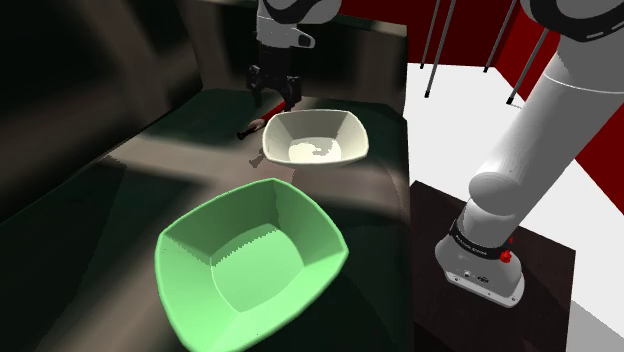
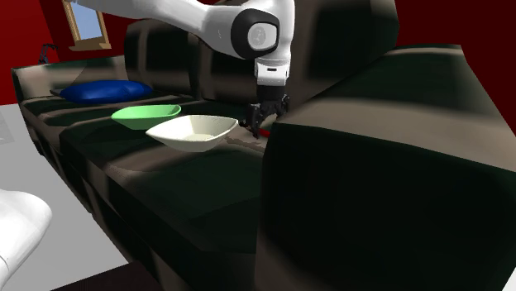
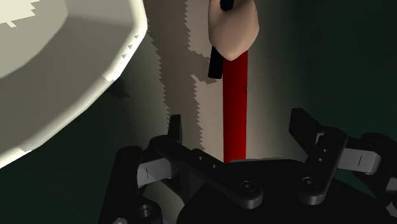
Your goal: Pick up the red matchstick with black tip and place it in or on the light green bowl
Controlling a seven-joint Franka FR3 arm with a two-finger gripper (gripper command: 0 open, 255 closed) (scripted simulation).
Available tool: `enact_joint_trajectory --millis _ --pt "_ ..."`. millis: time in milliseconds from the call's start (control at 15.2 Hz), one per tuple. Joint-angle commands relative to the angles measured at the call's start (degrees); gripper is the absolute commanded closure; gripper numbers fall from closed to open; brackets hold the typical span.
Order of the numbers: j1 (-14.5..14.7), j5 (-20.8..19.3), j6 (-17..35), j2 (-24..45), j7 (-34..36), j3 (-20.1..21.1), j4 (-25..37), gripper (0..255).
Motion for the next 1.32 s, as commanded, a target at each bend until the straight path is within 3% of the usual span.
enact_joint_trajectory --millis 0,396,462,1056,1254 --pt "0.1 0.0 0.7 0.1 0.0 0.1 -0.5 0" --pt "0.1 0.0 0.6 0.1 0.0 0.1 -0.5 0" --pt "0.1 0.0 0.6 0.1 0.0 0.1 -0.5 255" --pt "0.0 0.0 0.7 0.1 0.0 0.1 -0.5 255" --pt "0.0 -0.1 -1.6 0.0 0.3 0.0 1.6 255"
